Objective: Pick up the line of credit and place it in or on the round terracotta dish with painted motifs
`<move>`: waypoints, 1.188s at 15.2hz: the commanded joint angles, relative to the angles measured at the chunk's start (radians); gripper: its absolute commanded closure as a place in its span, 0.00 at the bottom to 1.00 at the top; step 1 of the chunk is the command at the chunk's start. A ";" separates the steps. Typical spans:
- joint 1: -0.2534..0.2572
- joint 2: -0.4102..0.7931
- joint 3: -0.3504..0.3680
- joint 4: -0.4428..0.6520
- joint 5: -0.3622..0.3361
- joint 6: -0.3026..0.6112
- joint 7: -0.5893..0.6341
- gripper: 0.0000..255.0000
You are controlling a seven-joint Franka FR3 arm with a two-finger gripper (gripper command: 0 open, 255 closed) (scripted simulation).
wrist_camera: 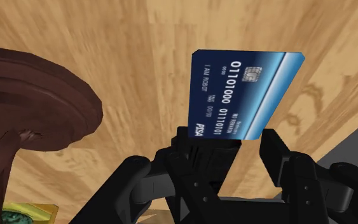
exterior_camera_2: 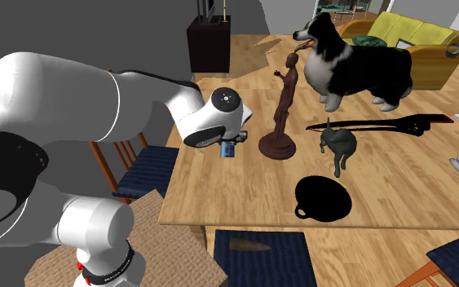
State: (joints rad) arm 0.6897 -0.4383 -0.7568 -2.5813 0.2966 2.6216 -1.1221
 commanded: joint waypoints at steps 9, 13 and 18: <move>-0.034 0.004 -0.058 0.127 -0.032 -0.146 -0.039 1.00; 0.012 0.069 -0.195 0.234 0.012 -0.222 -0.154 1.00; 0.128 0.202 -0.426 0.395 0.129 -0.341 -0.323 1.00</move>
State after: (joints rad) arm 0.7865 -0.2695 -1.1272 -2.2163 0.3911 2.3030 -1.4017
